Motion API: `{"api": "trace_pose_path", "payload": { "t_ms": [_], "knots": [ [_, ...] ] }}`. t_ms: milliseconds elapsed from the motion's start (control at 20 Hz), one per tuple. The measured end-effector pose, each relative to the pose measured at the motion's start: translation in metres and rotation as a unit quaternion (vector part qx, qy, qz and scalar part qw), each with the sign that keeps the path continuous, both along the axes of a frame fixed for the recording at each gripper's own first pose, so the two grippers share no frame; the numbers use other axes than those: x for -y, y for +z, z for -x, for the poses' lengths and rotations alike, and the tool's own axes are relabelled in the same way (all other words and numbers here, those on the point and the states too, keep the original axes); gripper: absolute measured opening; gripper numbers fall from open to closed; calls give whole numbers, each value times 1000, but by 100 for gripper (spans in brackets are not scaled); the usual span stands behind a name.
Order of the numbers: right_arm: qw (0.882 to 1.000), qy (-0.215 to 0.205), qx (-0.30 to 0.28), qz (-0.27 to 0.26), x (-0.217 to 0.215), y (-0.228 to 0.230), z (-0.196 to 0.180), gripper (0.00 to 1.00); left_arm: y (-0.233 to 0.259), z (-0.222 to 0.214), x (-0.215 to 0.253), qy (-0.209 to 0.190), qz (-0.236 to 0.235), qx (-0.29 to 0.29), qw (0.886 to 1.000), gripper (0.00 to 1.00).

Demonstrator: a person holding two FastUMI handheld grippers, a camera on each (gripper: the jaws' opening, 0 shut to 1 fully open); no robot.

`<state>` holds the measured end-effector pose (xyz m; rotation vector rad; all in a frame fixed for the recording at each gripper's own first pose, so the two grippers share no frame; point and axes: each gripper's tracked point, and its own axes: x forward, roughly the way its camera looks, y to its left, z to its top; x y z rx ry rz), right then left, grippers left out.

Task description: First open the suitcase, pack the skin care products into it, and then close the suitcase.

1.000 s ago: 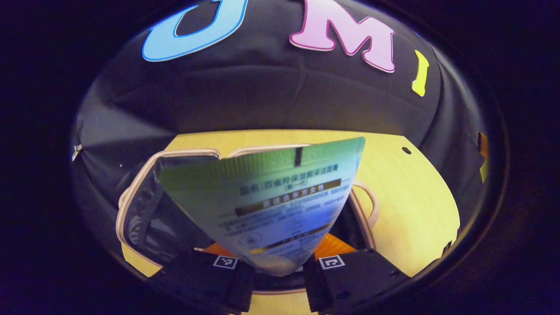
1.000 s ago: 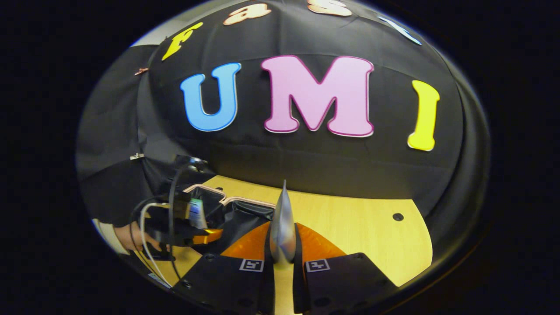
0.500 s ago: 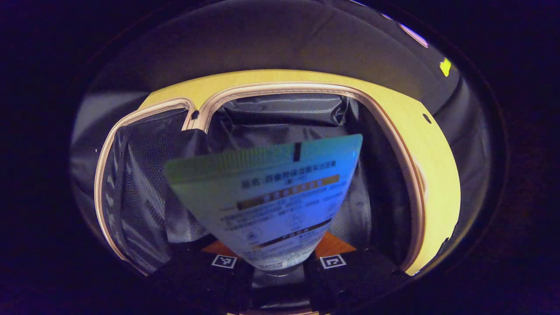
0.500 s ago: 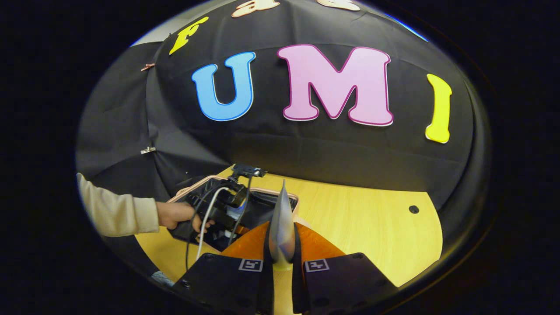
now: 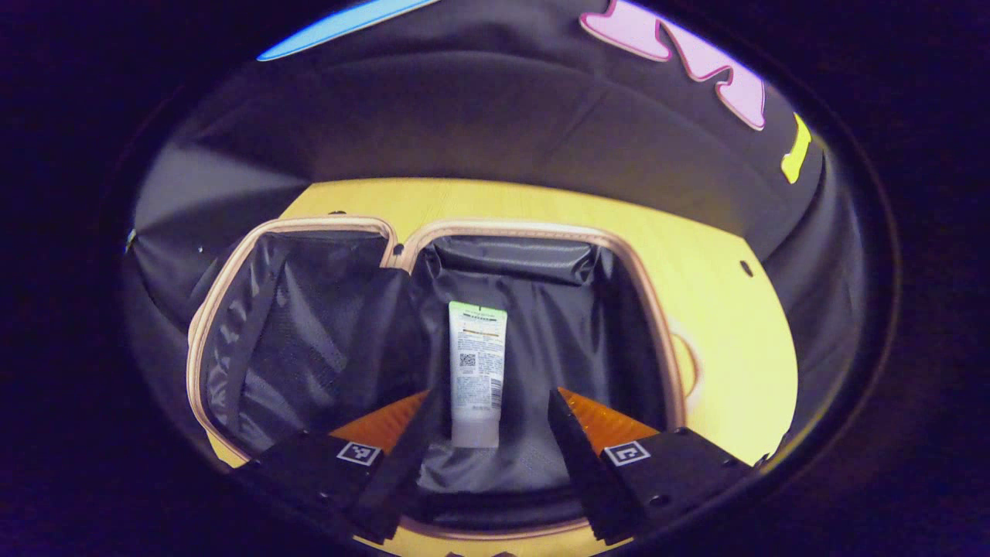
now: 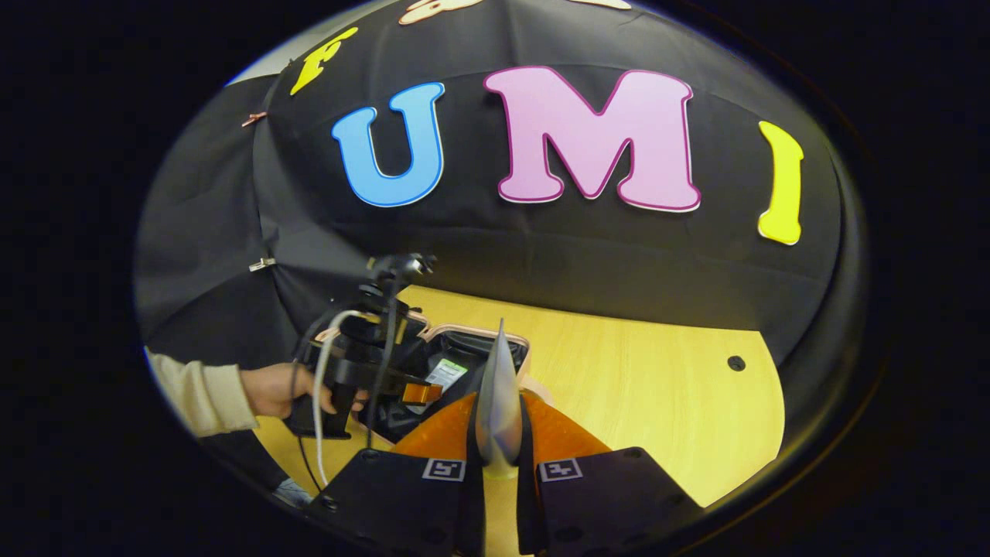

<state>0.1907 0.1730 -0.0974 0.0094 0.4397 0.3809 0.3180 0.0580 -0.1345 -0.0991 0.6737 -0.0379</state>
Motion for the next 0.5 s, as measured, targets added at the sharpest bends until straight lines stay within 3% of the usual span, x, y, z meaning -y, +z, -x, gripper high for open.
{"api": "trace_pose_path", "payload": {
  "t_ms": [100, 300, 400, 500],
  "knots": [
    [1000, 8, 2, -5, -19, 7, -13, 19, 33, 26, -17, 19, -3, 59, 998, 99],
    [998, 43, -40, -28, -70, -17, -35, 19, 75, 88, -69, 60, -31, 132, 989, 95],
    [994, 47, -93, -37, -91, -49, -44, 19, 81, 120, -82, 61, -41, 145, 987, 96],
    [991, 37, -128, -19, -102, -86, -59, 20, 63, 151, -91, 83, -30, 115, 989, 96]
  ]
}}
